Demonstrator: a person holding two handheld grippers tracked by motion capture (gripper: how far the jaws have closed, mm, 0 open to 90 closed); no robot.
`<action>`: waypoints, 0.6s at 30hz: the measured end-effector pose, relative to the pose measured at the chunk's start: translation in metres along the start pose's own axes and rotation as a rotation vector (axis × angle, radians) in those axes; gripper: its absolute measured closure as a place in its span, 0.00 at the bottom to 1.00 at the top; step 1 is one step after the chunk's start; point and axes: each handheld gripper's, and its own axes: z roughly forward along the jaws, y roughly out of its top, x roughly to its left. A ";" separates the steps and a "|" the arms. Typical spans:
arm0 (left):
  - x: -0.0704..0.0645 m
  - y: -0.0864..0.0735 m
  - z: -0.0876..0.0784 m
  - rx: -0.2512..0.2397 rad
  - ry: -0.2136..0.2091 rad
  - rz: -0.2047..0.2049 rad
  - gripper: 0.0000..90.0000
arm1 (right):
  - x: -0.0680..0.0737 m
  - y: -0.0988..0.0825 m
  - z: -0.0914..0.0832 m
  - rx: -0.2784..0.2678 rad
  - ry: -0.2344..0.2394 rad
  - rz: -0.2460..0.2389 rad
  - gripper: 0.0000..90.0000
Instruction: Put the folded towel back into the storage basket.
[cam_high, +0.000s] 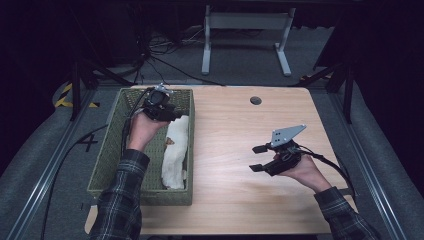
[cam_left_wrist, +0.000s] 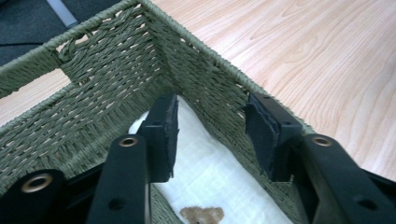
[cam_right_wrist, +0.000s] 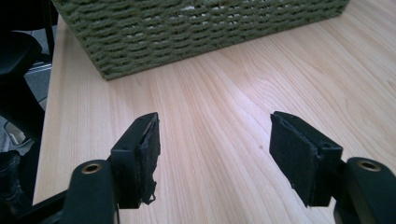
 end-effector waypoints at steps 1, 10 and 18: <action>-0.001 0.000 -0.001 0.001 -0.012 0.000 0.56 | -0.001 -0.003 -0.001 0.000 -0.005 0.004 0.37; -0.035 0.005 -0.004 -0.029 -0.077 0.033 0.46 | -0.010 -0.021 -0.011 0.003 -0.028 0.024 0.36; -0.075 0.008 0.003 -0.018 -0.083 0.060 0.38 | -0.016 -0.039 -0.018 0.020 -0.026 0.014 0.34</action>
